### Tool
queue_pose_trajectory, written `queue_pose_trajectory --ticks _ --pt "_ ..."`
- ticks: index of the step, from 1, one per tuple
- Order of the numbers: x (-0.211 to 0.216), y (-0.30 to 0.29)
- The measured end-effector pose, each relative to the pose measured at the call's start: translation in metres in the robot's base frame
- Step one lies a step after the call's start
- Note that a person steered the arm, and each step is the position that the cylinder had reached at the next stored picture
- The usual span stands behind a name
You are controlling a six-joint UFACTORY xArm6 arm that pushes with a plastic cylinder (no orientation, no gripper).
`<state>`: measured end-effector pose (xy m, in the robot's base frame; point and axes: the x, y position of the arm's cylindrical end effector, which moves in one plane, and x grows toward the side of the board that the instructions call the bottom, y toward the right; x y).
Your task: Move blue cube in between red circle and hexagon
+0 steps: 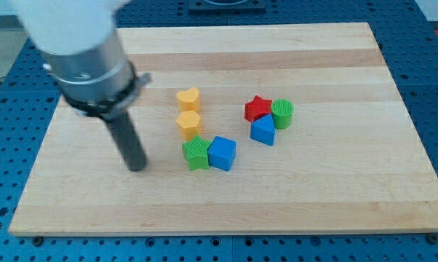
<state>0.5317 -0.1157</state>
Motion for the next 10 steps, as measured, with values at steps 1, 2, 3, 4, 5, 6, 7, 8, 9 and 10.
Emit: queue_pose_trajectory --ticks 1,2,3,4,5,6,7,8,9,10 --pt "0.023 0.039" --pt "0.045 0.106" --pt "0.027 0.133" --pt "0.004 0.106" --pt "-0.017 0.094" --pt "-0.029 0.104" --pt "-0.031 0.15" --pt "-0.053 0.175" --pt "-0.064 0.131" --pt "-0.06 0.084"
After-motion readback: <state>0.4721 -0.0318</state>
